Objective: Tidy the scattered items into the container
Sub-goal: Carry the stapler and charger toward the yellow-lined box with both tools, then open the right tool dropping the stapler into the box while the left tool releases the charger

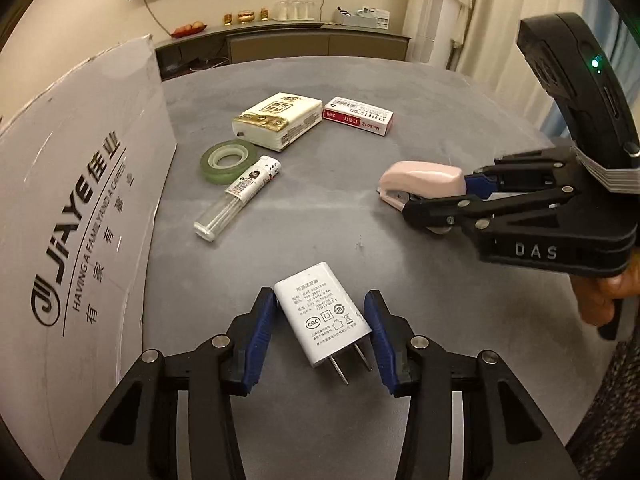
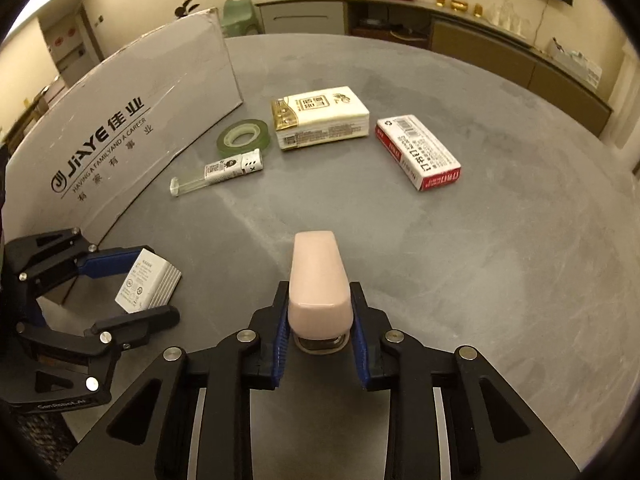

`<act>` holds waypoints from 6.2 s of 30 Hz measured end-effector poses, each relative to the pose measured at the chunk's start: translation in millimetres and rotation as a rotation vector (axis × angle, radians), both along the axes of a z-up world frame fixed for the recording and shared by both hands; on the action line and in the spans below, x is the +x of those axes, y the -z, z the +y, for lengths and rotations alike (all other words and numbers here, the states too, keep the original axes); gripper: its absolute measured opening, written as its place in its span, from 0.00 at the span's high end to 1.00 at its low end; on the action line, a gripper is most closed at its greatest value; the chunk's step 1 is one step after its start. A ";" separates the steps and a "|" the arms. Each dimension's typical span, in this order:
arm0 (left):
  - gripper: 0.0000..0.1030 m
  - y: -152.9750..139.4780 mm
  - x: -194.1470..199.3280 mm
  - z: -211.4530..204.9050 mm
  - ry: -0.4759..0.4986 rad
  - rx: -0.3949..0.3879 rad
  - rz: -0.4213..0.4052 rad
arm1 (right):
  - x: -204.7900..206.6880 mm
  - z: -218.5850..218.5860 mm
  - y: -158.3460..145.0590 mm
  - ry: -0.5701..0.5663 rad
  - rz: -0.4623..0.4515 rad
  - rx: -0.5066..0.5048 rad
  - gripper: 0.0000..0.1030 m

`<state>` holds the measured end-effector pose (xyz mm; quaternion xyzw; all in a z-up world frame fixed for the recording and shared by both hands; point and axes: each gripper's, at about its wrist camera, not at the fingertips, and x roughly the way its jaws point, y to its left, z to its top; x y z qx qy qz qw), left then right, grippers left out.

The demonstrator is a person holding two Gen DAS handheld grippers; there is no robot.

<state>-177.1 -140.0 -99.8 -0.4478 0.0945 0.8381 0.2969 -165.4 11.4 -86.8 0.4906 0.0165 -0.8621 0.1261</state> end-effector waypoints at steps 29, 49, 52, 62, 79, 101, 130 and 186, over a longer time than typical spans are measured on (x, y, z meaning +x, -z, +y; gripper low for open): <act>0.55 -28.9 7.8 -16.9 -0.020 0.145 -0.013 | 10.2 -1.4 -7.4 -0.020 0.036 0.009 0.52; 0.55 -63.8 25.7 -30.0 -0.027 0.178 0.047 | 23.9 -32.3 -43.8 -0.028 0.132 0.040 0.74; 0.55 -72.0 29.4 -34.3 -0.033 0.183 0.064 | 31.3 -37.2 -51.5 -0.035 0.153 0.041 0.74; 0.55 -93.8 40.2 -51.1 -0.047 0.203 0.105 | 48.5 -56.7 -68.6 -0.032 0.202 0.034 0.74; 0.55 -130.0 46.4 -93.2 -0.105 0.305 0.161 | 87.8 -92.4 -114.7 0.011 0.345 -0.003 0.73; 0.55 -167.0 42.6 -175.6 -0.228 0.495 0.202 | 86.3 -163.1 -183.1 -0.041 0.450 -0.004 0.73; 0.55 -139.5 -9.3 -261.7 -0.387 0.636 0.109 | 17.1 -227.3 -189.0 -0.146 0.362 -0.090 0.73; 0.54 -98.7 -29.9 -182.1 -0.297 0.433 -0.058 | -146.4 -219.7 -110.2 -0.173 0.135 0.180 0.73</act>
